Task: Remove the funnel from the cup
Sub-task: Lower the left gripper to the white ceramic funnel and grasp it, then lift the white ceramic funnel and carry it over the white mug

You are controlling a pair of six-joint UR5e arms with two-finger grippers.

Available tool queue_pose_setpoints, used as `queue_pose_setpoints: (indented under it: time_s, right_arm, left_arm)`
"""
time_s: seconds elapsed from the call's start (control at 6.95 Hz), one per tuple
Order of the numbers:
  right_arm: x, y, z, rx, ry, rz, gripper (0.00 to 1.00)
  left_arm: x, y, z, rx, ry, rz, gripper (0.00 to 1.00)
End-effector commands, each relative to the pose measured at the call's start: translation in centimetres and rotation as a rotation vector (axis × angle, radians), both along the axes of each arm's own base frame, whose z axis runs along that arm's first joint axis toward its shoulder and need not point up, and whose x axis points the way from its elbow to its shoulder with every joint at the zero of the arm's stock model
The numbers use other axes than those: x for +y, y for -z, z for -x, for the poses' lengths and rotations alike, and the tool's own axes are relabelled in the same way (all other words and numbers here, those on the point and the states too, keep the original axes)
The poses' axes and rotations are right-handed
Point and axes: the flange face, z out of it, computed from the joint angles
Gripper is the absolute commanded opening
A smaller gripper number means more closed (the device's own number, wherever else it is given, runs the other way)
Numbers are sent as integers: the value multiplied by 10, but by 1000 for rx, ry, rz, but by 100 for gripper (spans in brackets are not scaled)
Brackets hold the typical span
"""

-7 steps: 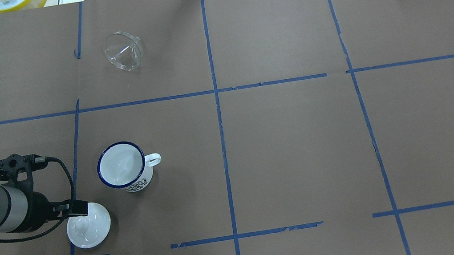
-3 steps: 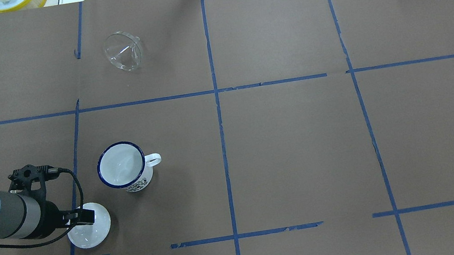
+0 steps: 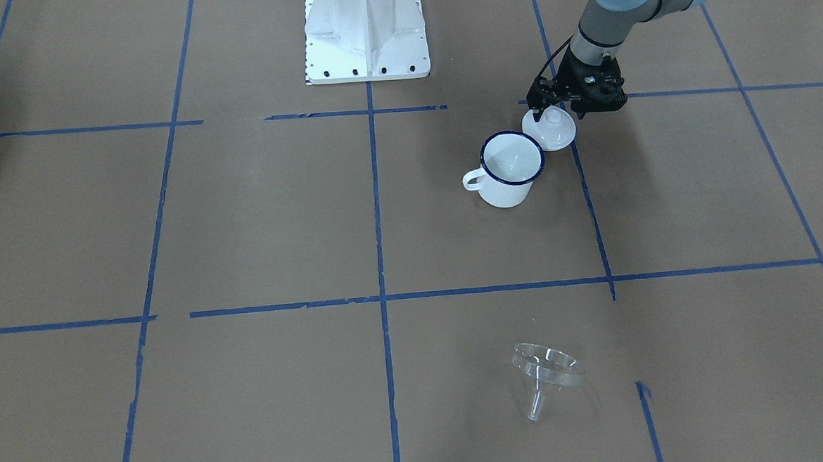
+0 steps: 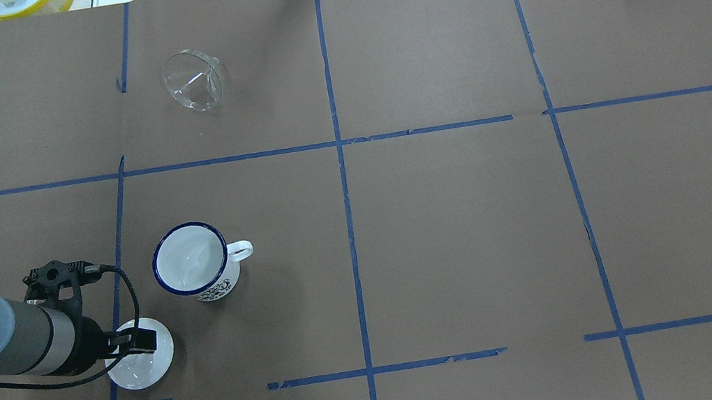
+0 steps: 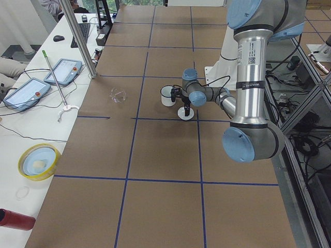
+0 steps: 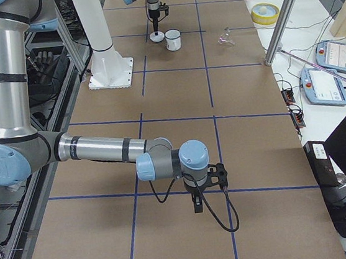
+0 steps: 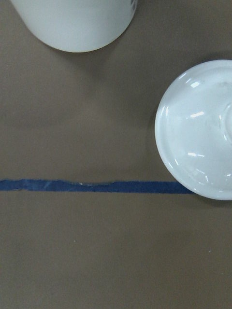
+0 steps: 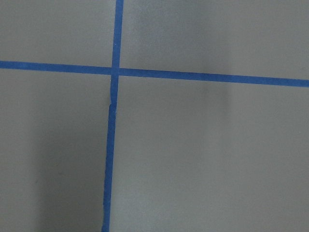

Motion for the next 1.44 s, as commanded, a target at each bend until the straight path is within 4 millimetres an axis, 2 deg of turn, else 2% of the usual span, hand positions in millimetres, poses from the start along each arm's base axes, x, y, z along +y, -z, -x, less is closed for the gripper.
queue_pose_setpoints:
  time_s: [0.0, 0.14, 0.29, 0.58, 0.72, 1.01, 1.15, 1.29]
  right_arm:
    - [0, 0, 0, 0, 0, 0, 100]
    - [0, 0, 0, 0, 0, 0, 100]
    - [0, 0, 0, 0, 0, 0, 100]
    - [0, 0, 0, 0, 0, 0, 100]
    - [0, 0, 0, 0, 0, 0, 100]
    - [0, 0, 0, 0, 0, 0, 100]
    - [0, 0, 0, 0, 0, 0, 100]
    - [0, 0, 0, 0, 0, 0, 100]
  left_arm:
    - [0, 3, -1, 5, 1, 0, 48]
    - [0, 7, 0, 12, 3, -3, 15]
    - [0, 12, 3, 20, 6, -7, 0]
    - [0, 38, 23, 63, 21, -26, 0]
    - [-4, 48, 43, 80, 49, -36, 0]
    - [1, 75, 111, 115, 108, -60, 0]
    - [2, 90, 126, 89, 125, -40, 0]
    - [-10, 121, 108, 62, 126, -24, 0]
